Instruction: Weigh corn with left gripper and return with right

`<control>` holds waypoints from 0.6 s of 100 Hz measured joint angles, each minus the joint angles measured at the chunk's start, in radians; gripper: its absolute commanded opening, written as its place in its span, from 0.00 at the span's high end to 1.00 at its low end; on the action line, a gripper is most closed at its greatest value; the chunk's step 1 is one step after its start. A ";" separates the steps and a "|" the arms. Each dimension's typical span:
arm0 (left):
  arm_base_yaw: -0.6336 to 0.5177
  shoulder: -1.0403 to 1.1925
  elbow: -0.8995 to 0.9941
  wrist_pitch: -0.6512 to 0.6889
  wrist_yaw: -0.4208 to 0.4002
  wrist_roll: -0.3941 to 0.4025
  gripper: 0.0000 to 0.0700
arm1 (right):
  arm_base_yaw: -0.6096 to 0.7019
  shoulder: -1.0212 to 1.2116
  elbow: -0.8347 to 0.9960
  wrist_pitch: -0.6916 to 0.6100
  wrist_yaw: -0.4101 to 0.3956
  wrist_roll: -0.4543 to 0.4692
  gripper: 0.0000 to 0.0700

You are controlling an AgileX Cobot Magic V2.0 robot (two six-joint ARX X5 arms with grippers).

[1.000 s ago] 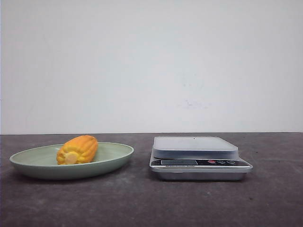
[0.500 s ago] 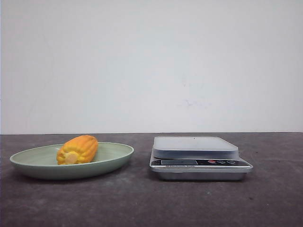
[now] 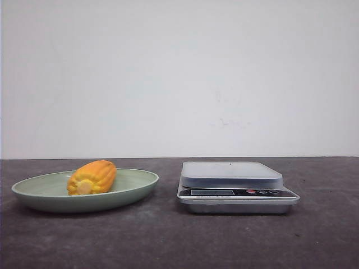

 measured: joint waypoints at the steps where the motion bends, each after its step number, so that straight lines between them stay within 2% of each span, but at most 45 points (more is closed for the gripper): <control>1: 0.000 0.000 0.000 0.000 0.000 0.000 0.98 | -0.001 0.000 -0.001 0.004 0.005 -0.002 0.98; 15: 0.000 0.000 0.000 0.000 0.000 0.000 0.98 | -0.101 -0.020 -0.055 0.172 0.009 -0.061 0.98; 36: 0.000 0.000 0.000 0.000 0.000 0.000 0.98 | -0.309 -0.074 -0.365 0.586 -0.113 -0.148 0.98; 50: 0.000 0.000 0.000 0.000 0.000 0.000 0.98 | -0.362 -0.074 -0.589 0.808 -0.164 -0.151 0.98; 60: 0.000 0.000 0.000 0.000 0.000 0.000 0.98 | -0.369 -0.077 -0.706 0.885 -0.161 -0.153 0.98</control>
